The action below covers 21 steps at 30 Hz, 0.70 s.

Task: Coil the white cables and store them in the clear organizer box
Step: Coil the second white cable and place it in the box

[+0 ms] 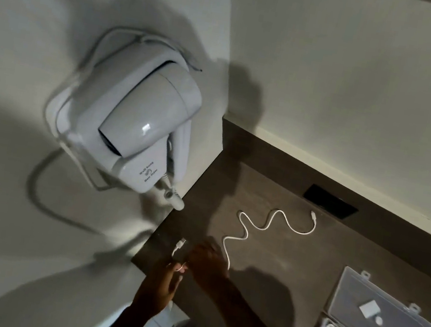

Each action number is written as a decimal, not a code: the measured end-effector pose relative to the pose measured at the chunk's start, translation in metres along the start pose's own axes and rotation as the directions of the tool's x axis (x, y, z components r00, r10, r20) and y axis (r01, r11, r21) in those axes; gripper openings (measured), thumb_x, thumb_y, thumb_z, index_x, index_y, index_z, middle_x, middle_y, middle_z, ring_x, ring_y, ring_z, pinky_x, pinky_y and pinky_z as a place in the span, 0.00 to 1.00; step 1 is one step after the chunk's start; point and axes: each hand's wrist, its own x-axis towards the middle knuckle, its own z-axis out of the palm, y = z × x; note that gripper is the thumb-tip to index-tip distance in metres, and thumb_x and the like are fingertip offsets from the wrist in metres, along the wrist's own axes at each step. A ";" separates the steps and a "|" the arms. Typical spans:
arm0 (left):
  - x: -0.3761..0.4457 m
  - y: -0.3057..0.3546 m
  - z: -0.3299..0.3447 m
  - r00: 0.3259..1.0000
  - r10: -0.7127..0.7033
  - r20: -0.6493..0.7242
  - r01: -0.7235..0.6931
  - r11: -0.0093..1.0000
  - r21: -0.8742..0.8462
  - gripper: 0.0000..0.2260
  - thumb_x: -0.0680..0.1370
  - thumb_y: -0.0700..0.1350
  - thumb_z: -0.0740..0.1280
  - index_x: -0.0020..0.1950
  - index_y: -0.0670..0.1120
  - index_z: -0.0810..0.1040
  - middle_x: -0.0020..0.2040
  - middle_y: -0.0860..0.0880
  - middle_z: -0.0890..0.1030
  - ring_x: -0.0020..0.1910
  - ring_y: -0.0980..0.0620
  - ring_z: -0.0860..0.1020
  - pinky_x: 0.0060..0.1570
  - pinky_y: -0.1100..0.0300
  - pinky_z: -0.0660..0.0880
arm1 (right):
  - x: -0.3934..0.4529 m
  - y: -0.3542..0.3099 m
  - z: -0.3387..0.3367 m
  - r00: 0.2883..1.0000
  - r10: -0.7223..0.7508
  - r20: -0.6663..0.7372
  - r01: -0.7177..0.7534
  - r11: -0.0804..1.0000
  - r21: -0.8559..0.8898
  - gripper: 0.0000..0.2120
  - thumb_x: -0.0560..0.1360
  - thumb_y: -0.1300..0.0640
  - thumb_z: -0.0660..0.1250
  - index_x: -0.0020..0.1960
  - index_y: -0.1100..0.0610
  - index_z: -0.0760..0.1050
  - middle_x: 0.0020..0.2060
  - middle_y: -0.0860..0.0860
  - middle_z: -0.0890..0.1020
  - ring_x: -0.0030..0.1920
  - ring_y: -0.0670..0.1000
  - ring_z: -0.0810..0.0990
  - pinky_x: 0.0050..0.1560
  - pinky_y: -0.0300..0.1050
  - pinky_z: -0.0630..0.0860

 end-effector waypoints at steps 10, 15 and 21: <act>0.011 0.136 -0.091 0.983 -0.050 0.179 0.185 0.372 -0.909 0.13 0.77 0.51 0.72 0.56 0.45 0.85 0.42 0.45 0.86 0.40 0.50 0.85 0.45 0.59 0.82 | -0.074 0.033 -0.133 0.849 0.344 -0.400 0.048 0.705 0.707 0.10 0.82 0.62 0.67 0.56 0.57 0.88 0.47 0.52 0.89 0.44 0.43 0.87 0.47 0.33 0.80; 0.020 0.202 -0.111 0.977 0.188 0.104 0.103 0.014 -0.995 0.20 0.73 0.40 0.76 0.64 0.38 0.81 0.51 0.41 0.86 0.48 0.49 0.85 0.54 0.56 0.82 | -0.106 0.035 -0.177 0.781 0.454 -0.428 0.078 0.609 0.789 0.10 0.83 0.68 0.68 0.55 0.59 0.88 0.49 0.53 0.90 0.50 0.51 0.89 0.53 0.48 0.83; 0.050 0.252 -0.140 0.977 0.190 -0.091 -0.084 -0.045 -0.995 0.23 0.75 0.31 0.71 0.68 0.45 0.80 0.64 0.44 0.84 0.60 0.49 0.84 0.56 0.64 0.80 | -0.160 0.005 -0.175 0.756 0.515 -0.403 -0.024 0.638 0.770 0.15 0.83 0.58 0.71 0.40 0.44 0.84 0.30 0.45 0.84 0.31 0.40 0.79 0.36 0.38 0.75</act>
